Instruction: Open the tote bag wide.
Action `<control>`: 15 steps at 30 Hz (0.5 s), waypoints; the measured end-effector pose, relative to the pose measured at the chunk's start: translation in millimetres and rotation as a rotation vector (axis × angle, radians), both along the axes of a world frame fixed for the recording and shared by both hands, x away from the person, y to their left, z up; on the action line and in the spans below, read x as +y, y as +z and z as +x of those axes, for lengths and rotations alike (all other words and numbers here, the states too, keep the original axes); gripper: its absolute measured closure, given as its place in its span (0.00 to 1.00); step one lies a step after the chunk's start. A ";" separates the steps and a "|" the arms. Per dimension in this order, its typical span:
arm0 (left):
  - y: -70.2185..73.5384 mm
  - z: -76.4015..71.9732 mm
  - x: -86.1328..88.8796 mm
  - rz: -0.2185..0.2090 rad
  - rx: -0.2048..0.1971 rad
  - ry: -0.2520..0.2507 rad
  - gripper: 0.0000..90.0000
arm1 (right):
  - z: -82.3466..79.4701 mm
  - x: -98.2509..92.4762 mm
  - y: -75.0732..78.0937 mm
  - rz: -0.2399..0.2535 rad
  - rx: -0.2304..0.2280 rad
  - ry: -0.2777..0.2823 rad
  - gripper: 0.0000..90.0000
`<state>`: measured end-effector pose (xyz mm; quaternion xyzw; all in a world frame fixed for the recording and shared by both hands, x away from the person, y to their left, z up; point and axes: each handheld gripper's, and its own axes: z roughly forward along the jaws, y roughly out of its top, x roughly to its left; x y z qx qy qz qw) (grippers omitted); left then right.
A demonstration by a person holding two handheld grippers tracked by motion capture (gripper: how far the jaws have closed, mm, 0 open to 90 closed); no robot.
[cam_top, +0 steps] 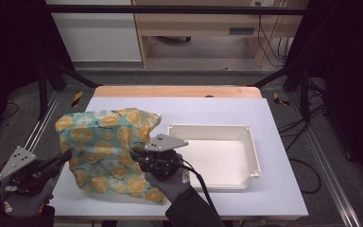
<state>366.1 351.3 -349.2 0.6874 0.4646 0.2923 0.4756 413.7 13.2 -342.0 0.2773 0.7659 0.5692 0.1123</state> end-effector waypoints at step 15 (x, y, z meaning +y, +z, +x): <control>-1.8 3.8 0.7 -0.008 0.017 -0.008 0.99 | 41.8 0.3 14.6 -0.014 -0.061 -0.112 0.46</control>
